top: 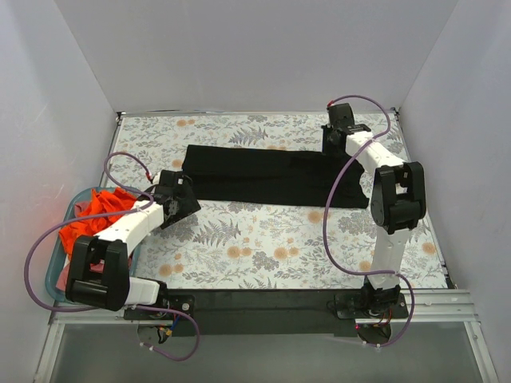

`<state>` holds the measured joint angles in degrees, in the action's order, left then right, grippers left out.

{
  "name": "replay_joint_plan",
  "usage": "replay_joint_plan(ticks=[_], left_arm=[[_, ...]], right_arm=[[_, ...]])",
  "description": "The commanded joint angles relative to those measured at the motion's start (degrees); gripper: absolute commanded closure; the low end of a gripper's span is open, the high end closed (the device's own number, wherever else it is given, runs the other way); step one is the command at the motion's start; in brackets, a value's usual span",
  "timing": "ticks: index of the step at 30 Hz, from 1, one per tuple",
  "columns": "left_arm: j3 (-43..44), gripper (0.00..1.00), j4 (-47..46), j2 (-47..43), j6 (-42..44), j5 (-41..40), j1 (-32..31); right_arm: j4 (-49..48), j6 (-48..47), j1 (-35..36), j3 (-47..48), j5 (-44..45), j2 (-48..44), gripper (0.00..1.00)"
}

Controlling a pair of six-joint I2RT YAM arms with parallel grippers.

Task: Fold and stack the t-shirts
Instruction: Fold the tshirt

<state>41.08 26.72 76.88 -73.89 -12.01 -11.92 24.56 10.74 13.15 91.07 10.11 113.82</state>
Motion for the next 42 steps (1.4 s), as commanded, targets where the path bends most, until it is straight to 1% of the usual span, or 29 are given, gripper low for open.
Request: replay_joint_plan(ticks=[1,8,9,11,12,15,17,18,20,21,23,24,25,26,27,28,29,31,35,37,42], left_arm=[[0.5,0.15,-0.5,-0.1,0.3,-1.5,-0.2],[0.6,0.15,-0.7,0.4,0.1,-1.5,-0.2],[0.6,0.15,-0.8,0.4,0.0,-1.9,-0.2],[0.9,0.15,-0.7,0.5,-0.3,-2.1,-0.2],[1.2,0.15,-0.5,0.6,-0.8,-2.0,-0.2],[4.2,0.15,0.2,0.6,-1.4,-1.3,-0.2],[6.5,0.15,0.3,1.7,-1.5,-2.0,-0.1],[9.8,0.15,0.2,2.4,-1.4,-2.2,-0.1],[13.7,0.16,0.9,6.4,-1.3,-2.8,0.2],[17.2,0.16,0.9,7.8,-1.3,-2.8,0.4],[20.3,0.18,1.0,12.9,-1.5,-2.6,1.3],[21.7,0.19,1.1,14.9,-1.6,-2.2,1.7],[24.3,0.19,1.2,16.6,-1.7,-1.9,2.2],[25.3,0.2,1.5,20.1,-1.7,-1.7,3.0],[26.3,0.2,1.8,21.7,-1.6,-1.5,3.3],[28.0,0.2,2.1,23.2,-1.6,-1.3,4.0],[28.7,0.21,3.1,26.2,-1.5,-1.0,4.4],[29.8,0.21,4.1,28.5,-1.5,-0.7,5.0],[28.9,0.21,4.8,30.4,-1.3,-0.9,5.5],[28.0,0.21,4.8,30.7,-1.2,-1.3,5.6],[25.1,0.21,5.4,31.2,-1.5,-2.1,6.3]], right_arm=[[-3.9,0.1,-1.1,2.4,-1.8,1.7,0.92],[-4.4,-0.3,-2.2,4.4,-2.5,3.2,0.91],[-4.4,0.1,-2.4,4.4,-2.5,3.4,0.82],[-4.3,0.3,-2.9,3.7,-2.9,3.2,0.72],[-4.4,0.6,-3.0,3.1,-3.2,2.7,0.63],[-4.4,1.1,-3.7,-0.6,-2.6,-2.0,0.5],[-4.4,2.2,-4.4,-3.3,-3.2,-4.5,0.5],[-4.9,2.8,-5.3,-6.7,-4.1,-7.2,0.5],[-5.9,4.8,-6.5,-10.6,-5.6,-10.3,0.5],[-6.6,5.7,-7.9,-16.0,-7.8,-13.8,0.5],[-10.4,8.5,-9.4,-21.8,-9.7,-17.6,0.5],[-11.5,9.6,-10.8,-24.5,-13.1,-21.0,0.51],[-14.2,10.4,-11.6,-29.9,-14.5,-22.7,0.51],[-15.3,12.1,-12.3,-32.3,-15.7,-24.2,0.52],[-16.6,12.8,-14.1,-34.4,-17.8,-26.5,0.52],[-18.7,13.4,-14.8,-38.6,-18.6,-27.3,0.53],[-20.0,14.8,-15.5,-40.2,-19.4,-28.0,0.54],[-22.2,16.2,-18.3,-43.6,-22.3,-28.9,0.54],[-30.2,19.4,-23.1,-50.8,-26.4,-28.1,0.55],[-31.9,20.9,-25.9,-52.3,-28.3,-26.8,0.56],[-33.0,20.5,-30.8,-53.5,-27.1,-24.2,0.57]])
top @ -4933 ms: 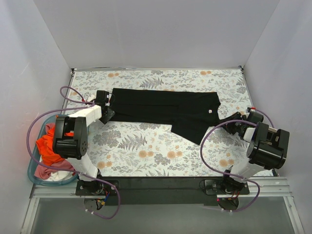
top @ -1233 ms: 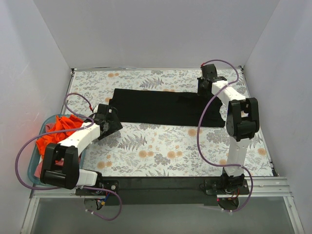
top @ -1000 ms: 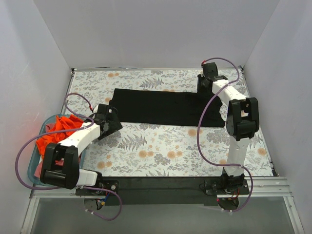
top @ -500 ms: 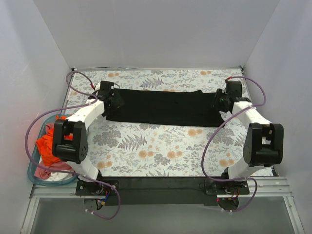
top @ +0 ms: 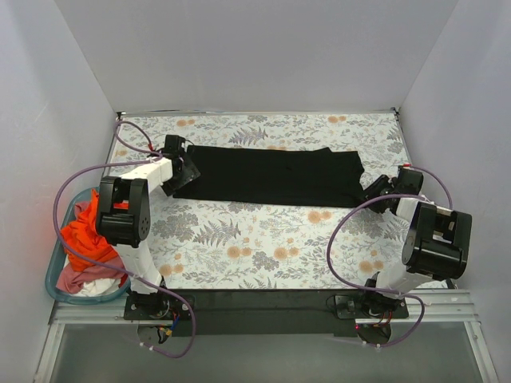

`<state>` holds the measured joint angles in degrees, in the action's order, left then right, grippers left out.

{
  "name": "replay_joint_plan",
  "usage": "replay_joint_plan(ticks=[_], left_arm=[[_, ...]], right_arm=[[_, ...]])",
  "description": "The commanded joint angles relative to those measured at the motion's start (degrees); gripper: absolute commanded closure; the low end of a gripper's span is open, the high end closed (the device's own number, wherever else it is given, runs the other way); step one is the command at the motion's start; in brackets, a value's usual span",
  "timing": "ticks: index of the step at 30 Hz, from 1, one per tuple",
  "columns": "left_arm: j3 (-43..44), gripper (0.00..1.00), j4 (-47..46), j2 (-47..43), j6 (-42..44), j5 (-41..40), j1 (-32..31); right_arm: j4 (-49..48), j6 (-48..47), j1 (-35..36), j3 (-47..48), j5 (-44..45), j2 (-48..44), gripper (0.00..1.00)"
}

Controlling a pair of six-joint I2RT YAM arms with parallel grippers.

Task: Fold and stack the t-shirts
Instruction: Fold the tshirt

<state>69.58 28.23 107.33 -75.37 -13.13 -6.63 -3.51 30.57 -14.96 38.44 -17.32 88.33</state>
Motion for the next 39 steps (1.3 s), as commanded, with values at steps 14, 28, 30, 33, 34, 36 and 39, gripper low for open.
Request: replay_joint_plan(ticks=[14,28,30,33,34,36,39], left_arm=[[-10.2,0.21,7.0,-5.7,0.0,3.9,-0.8],[4.8,0.16,9.6,-9.8,3.0,-3.2,-2.9],[7.5,0.16,9.0,-7.3,3.4,-2.5,-3.0],[9.1,0.16,8.7,-4.9,3.5,-1.2,-3.1],[9.0,0.16,8.2,-4.8,3.5,-0.9,-3.1],[8.3,0.16,7.3,-4.8,3.9,-0.1,-3.1],[6.6,0.16,5.2,-4.8,5.6,1.2,-3.1]], right_arm=[[-5.5,0.9,4.0,-0.4,-3.4,-6.0,0.56],[-16.3,3.1,9.9,2.3,-11.9,0.2,0.57],[-19.2,5.1,10.6,3.5,-14.5,1.9,0.57],[-25.6,8.3,10.7,5.9,-17.0,5.9,0.57],[-27.8,8.4,10.7,6.7,-17.0,6.9,0.57],[-29.9,9.1,10.6,7.9,-16.9,11.0,0.57],[-37.7,13.5,9.6,8.6,-17.8,17.4,0.57]])
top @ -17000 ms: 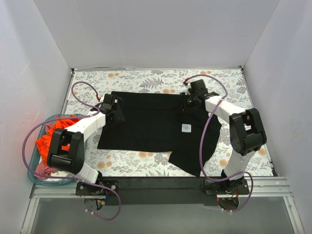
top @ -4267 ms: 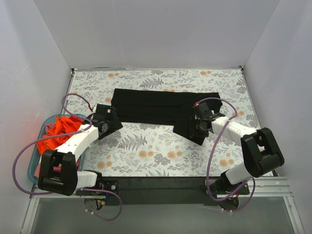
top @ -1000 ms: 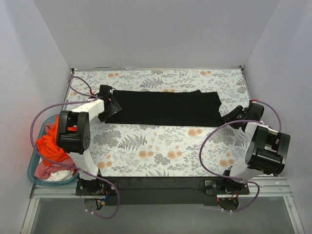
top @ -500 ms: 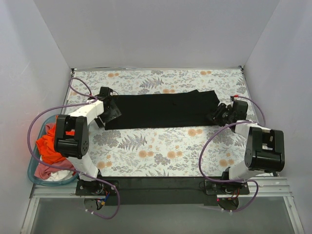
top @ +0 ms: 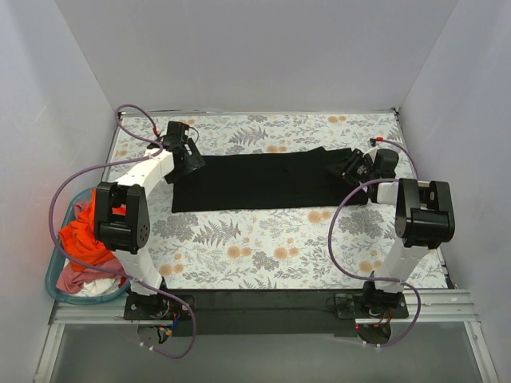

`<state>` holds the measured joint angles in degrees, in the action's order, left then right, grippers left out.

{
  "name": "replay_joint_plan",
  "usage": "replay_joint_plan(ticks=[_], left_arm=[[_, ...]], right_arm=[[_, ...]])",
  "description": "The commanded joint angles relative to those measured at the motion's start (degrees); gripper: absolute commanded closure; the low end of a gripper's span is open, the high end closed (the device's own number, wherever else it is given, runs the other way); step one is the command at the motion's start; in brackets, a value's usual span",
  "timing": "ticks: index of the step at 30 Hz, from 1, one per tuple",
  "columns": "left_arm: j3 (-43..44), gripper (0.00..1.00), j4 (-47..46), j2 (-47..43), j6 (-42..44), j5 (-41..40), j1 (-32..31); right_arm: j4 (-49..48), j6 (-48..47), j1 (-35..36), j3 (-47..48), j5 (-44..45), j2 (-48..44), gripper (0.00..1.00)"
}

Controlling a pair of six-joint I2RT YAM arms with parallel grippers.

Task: Fold and stack the t-shirts
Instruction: Fold the tshirt

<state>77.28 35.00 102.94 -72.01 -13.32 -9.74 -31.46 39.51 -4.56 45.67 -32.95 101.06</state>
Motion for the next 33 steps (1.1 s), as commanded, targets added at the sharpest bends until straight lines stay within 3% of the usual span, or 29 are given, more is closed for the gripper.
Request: replay_joint_plan(ticks=[1,4,9,12,15,23,27,31,33], left_arm=[[-1.6,0.16,-2.4,-0.4,2.6,1.5,0.0],[-1.6,0.16,-2.8,0.6,3.1,1.5,0.0],[-0.8,0.16,-3.1,2.1,3.3,2.2,-0.1],[0.8,0.16,-3.1,3.1,3.4,2.5,-0.1],[4.0,0.16,-3.0,5.1,4.4,2.0,-0.1],[13.8,0.19,-0.3,13.4,7.7,4.3,-1.0],[13.4,0.29,0.2,16.4,7.7,5.8,-2.4],[10.3,0.34,0.2,16.8,6.8,6.5,-3.3],[8.2,0.35,0.3,16.5,6.7,6.6,-3.3]], right_arm=[[-11.2,6.1,-1.6,1.5,-2.3,6.3,0.57],[-16.5,10.2,-3.8,0.8,-1.9,12.5,0.57],[-19.8,12.3,-6.6,-1.9,-2.6,13.0,0.54],[-19.4,10.4,-6.8,-1.9,-5.5,10.0,0.36],[-17.6,8.8,-6.7,-4.1,-6.2,4.3,0.33],[-3.1,2.4,-3.5,-12.7,2.8,-9.9,0.41],[1.0,0.8,-2.0,-14.2,5.1,-10.8,0.49],[2.2,-0.3,-1.2,-13.9,6.1,-9.2,0.64],[2.7,-0.7,-1.2,-12.8,7.0,-8.2,0.67]])
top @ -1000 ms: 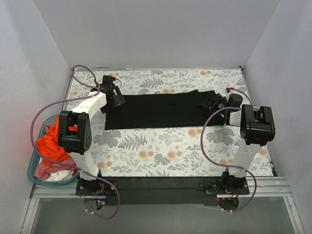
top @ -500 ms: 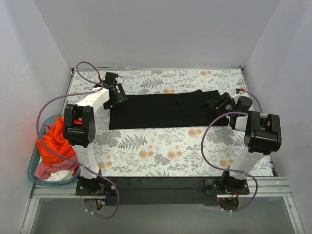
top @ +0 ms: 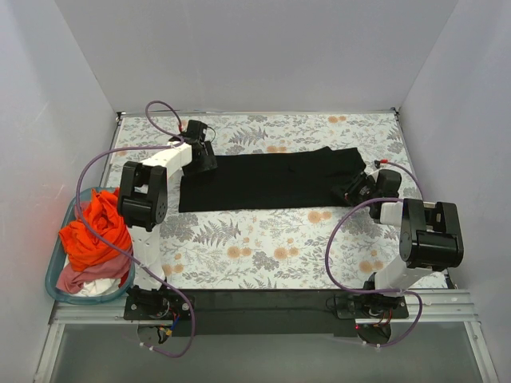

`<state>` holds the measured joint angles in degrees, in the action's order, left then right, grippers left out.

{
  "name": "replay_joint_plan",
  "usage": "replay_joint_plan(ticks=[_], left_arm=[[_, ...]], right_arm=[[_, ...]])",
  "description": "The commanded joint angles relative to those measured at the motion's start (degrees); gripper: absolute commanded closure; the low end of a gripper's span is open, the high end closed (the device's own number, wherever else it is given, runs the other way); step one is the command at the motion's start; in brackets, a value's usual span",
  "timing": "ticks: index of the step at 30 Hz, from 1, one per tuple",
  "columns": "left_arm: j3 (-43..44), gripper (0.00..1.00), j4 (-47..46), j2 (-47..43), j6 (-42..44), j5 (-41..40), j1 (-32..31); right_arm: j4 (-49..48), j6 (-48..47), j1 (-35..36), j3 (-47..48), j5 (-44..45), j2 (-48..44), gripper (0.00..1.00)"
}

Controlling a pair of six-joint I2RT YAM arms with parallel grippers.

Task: Fold and stack the t-shirts
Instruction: Fold the tshirt

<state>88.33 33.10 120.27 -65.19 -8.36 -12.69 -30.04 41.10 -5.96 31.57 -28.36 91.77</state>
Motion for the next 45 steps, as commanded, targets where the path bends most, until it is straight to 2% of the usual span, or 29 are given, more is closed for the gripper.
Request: replay_joint_plan(ticks=[1,5,7,10,11,13,17,20,25,27,30,32,37,42,45], left_arm=[[-3.9,0.36,2.5,-1.5,-0.5,1.7,-0.3],[-11.4,0.4,4.3,-6.2,-4.2,4.0,-0.4],[-19.1,0.41,5.4,-9.2,-5.8,6.6,-0.5],[-32.3,0.42,4.9,-18.3,-9.5,11.9,-1.8],[-35.7,0.42,4.4,-23.9,-11.3,16.1,-2.7],[-45.2,0.42,3.1,-30.3,-13.5,19.9,-7.2],[-54.2,0.38,3.5,-42.1,-21.6,27.2,-16.5],[-53.8,0.35,4.0,-48.0,-25.8,29.2,-23.8],[-48.9,0.27,6.0,-49.6,-26.4,31.9,-27.7],[-46.6,0.27,7.2,-51.0,-26.4,30.7,-27.8],[-42.2,0.25,10.2,-51.4,-25.2,21.8,-27.6],[-40.7,0.25,10.4,-50.1,-23.1,16.0,-25.7],[-38.2,0.36,6.5,-41.3,-17.8,14.7,-19.9],[-35.0,0.41,5.8,-33.0,-13.7,11.9,-19.3],[-34.8,0.43,6.2,-29.7,-13.2,13.0,-19.4]], right_arm=[[1.4,-2.7,0.2,1.9,2.6,2.7,0.72],[2.9,-3.2,0.2,6.9,3.7,9.0,0.74],[3.3,-2.9,0.3,11.0,3.5,13.6,0.74],[5.2,-2.9,1.1,19.0,2.4,19.9,0.74],[6.1,-3.7,1.6,21.8,2.2,21.4,0.74],[7.8,-5.1,2.7,30.0,0.4,26.1,0.74],[13.7,-8.7,5.4,41.9,-4.5,32.2,0.71],[16.2,-10.9,7.7,49.2,-6.8,35.1,0.69],[20.0,-12.5,9.8,52.5,-8.2,33.3,0.64],[20.0,-12.5,10.1,50.5,-7.9,30.9,0.63],[19.9,-12.9,10.6,47.5,-7.1,26.2,0.62],[19.8,-12.7,11.3,46.1,-5.9,24.1,0.62],[18.4,-10.1,11.8,41.6,-2.9,23.2,0.64],[15.1,-7.7,11.9,39.6,-2.7,25.2,0.65],[14.6,-7.5,11.9,40.7,-2.9,27.8,0.66]])
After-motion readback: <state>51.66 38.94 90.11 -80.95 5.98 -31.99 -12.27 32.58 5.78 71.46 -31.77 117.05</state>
